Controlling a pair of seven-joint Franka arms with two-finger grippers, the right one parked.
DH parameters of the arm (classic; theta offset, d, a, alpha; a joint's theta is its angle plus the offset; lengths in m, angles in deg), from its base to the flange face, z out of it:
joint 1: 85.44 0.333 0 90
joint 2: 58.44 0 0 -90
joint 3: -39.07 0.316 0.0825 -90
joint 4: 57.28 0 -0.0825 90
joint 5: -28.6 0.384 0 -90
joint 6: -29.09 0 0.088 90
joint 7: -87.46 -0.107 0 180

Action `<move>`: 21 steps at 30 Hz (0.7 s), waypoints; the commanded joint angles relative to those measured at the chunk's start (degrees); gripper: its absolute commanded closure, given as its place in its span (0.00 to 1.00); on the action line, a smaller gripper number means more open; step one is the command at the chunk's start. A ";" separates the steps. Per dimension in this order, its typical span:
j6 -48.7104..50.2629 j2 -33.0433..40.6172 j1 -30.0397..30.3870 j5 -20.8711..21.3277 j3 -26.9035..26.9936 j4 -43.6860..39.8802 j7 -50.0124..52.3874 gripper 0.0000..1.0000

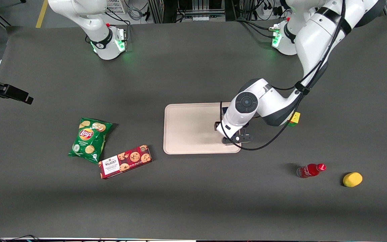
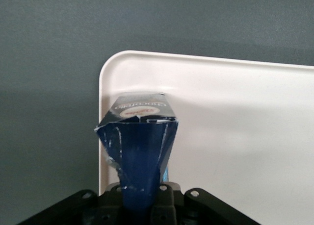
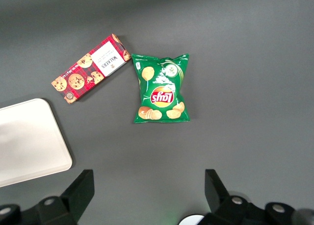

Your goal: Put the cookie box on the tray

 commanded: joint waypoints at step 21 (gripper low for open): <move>19.92 18.18 1.74 -15.25 -1.54 -4.74 -14.74 0.00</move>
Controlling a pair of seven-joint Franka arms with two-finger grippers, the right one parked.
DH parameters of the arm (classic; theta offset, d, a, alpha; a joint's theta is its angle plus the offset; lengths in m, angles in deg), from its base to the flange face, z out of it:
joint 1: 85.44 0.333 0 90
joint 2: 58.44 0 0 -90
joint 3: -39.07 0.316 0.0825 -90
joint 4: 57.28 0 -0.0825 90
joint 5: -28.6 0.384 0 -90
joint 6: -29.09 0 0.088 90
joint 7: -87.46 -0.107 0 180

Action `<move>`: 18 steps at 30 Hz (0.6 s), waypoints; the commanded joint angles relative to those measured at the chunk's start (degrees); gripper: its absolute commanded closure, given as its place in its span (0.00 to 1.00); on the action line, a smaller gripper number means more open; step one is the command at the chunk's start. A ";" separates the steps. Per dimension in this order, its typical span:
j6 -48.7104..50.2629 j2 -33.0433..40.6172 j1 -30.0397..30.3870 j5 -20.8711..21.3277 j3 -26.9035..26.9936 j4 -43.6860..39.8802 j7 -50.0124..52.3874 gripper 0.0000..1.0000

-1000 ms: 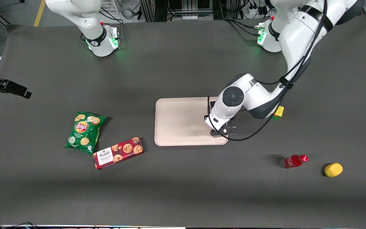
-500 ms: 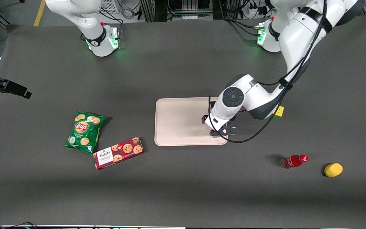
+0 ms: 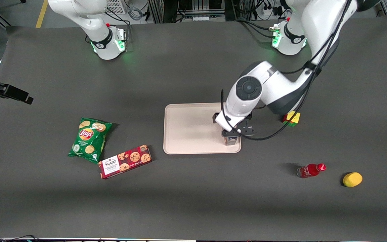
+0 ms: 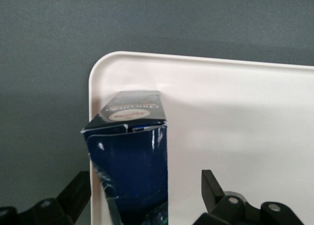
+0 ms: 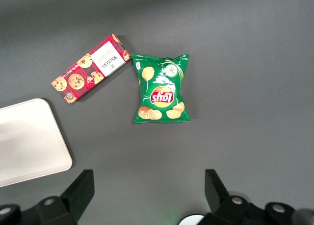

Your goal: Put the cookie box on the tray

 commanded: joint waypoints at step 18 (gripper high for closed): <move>24.94 34.76 0.38 -18.22 27.60 1.92 -47.27 0.00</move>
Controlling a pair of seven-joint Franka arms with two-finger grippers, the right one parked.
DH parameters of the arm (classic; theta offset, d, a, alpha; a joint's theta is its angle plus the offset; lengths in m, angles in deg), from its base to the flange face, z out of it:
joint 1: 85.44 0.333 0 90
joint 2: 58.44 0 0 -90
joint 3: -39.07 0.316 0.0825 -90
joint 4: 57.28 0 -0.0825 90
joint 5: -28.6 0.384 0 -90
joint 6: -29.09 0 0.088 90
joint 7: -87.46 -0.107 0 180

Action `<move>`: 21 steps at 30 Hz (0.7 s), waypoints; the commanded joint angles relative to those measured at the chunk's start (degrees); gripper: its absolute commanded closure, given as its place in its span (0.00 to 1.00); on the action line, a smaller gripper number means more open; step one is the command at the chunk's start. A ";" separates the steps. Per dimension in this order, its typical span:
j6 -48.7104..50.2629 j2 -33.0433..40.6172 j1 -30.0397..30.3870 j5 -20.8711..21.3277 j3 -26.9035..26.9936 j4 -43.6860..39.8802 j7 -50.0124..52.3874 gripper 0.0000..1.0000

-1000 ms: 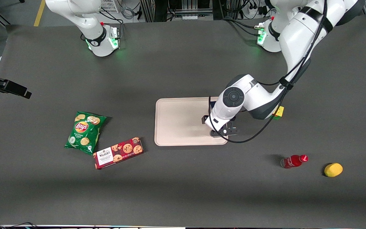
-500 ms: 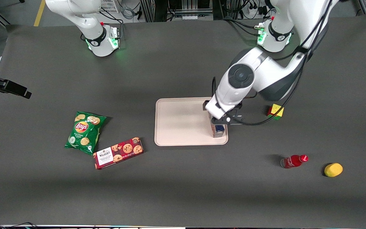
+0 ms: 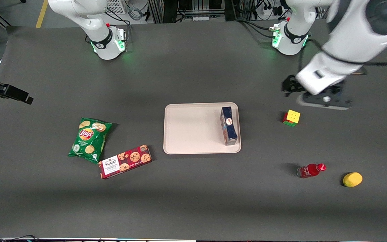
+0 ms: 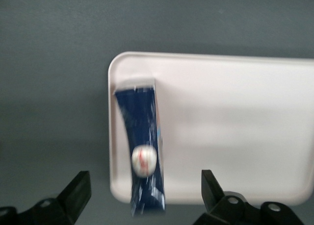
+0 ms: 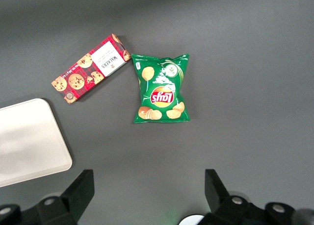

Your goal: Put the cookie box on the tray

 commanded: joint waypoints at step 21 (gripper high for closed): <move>-6.23 11.21 -1.61 -0.44 10.96 10.52 -5.21 0.00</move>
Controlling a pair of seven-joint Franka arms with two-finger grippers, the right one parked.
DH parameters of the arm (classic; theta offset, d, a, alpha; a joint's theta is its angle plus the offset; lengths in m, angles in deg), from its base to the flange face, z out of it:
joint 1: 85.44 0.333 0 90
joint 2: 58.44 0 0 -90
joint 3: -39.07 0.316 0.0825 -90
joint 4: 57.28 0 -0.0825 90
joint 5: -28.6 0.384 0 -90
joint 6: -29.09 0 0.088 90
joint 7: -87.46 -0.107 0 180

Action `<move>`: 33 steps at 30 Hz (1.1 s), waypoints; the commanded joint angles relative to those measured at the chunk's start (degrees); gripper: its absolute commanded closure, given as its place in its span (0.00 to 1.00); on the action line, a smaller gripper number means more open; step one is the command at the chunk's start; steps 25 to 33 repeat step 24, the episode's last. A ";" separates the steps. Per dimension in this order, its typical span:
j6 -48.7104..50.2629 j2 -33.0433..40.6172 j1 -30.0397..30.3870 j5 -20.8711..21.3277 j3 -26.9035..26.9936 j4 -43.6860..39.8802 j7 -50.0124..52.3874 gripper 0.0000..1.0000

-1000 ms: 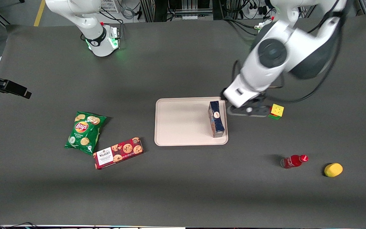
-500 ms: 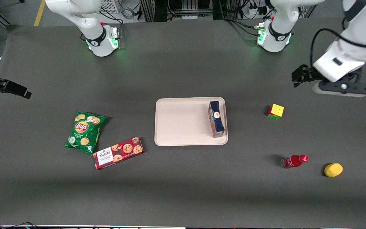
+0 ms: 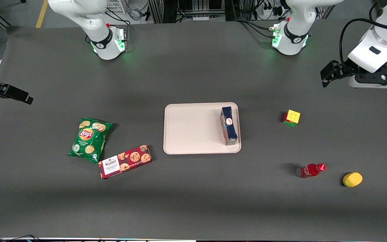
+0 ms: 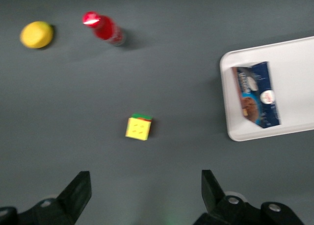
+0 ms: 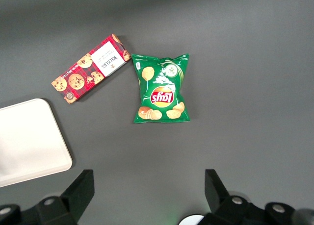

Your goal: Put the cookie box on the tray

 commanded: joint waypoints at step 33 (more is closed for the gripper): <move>-4.76 -2.35 -2.17 -0.64 0.71 1.58 1.82 0.00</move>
